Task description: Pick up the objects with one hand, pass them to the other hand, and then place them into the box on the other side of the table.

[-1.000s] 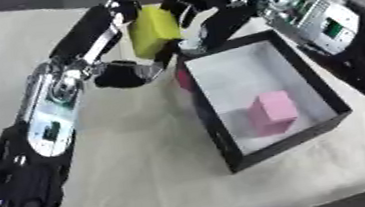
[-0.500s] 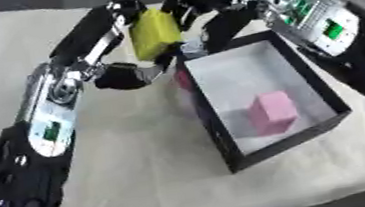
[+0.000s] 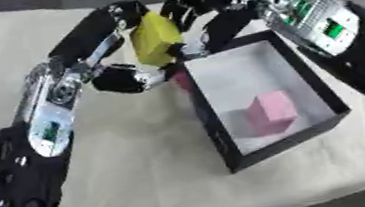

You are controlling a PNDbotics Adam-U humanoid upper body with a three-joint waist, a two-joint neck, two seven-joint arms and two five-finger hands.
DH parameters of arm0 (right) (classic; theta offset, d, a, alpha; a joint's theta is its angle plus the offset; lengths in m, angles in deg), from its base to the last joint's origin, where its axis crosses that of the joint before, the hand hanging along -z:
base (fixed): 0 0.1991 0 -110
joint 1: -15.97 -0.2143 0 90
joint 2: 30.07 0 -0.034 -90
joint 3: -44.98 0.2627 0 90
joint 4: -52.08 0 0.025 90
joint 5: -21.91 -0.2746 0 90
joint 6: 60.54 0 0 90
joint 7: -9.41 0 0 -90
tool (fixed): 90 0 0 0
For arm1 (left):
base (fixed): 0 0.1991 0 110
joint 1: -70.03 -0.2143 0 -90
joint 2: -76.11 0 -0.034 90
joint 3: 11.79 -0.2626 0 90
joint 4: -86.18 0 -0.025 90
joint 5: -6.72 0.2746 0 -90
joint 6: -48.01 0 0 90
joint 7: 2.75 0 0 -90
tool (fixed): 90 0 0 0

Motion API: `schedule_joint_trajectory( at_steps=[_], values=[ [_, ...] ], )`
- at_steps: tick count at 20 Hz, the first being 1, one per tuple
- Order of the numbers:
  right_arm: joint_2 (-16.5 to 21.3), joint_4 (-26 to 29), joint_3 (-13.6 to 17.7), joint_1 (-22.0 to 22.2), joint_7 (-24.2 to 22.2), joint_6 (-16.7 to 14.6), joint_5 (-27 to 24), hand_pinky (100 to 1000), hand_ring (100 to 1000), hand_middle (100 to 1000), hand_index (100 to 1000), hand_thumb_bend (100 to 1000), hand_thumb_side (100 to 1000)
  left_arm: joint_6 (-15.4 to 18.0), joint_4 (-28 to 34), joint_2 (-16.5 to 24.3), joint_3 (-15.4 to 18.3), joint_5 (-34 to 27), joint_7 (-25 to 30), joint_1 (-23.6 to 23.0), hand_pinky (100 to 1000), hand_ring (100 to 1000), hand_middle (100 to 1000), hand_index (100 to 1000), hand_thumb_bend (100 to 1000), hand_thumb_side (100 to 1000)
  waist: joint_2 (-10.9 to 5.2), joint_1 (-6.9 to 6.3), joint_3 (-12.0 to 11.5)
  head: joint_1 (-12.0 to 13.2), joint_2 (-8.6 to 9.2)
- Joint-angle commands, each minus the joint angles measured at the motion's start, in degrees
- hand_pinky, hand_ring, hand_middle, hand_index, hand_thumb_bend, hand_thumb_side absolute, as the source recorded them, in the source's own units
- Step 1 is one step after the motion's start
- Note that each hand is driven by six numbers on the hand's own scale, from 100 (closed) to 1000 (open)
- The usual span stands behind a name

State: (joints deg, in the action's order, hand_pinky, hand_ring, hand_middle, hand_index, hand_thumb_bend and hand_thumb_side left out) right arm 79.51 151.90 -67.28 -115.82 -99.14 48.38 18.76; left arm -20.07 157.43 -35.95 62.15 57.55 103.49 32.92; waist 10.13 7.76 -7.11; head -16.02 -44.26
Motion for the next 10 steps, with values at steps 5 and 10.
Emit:
schedule_joint_trajectory(
  at_steps=[5,10],
  values=[
    [1.8,0.5,2.3,-1.2,0.9,0.3,0.0,727,750,466,591,100,133,-3.2,0.5,-1.7,-1.8,2.6,-2.6,0.6,934,800,707,828,616,789,-0.29,0.36,0.0,-0.2,0.14],
    [1.8,0.5,2.3,-1.2,0.8,0.3,0.0,727,750,466,591,100,133,-3.6,0.4,-1.7,-1.9,3.0,-3.2,0.6,934,800,707,828,616,789,-0.29,0.36,0.0,-0.2,0.14]
  ],
)
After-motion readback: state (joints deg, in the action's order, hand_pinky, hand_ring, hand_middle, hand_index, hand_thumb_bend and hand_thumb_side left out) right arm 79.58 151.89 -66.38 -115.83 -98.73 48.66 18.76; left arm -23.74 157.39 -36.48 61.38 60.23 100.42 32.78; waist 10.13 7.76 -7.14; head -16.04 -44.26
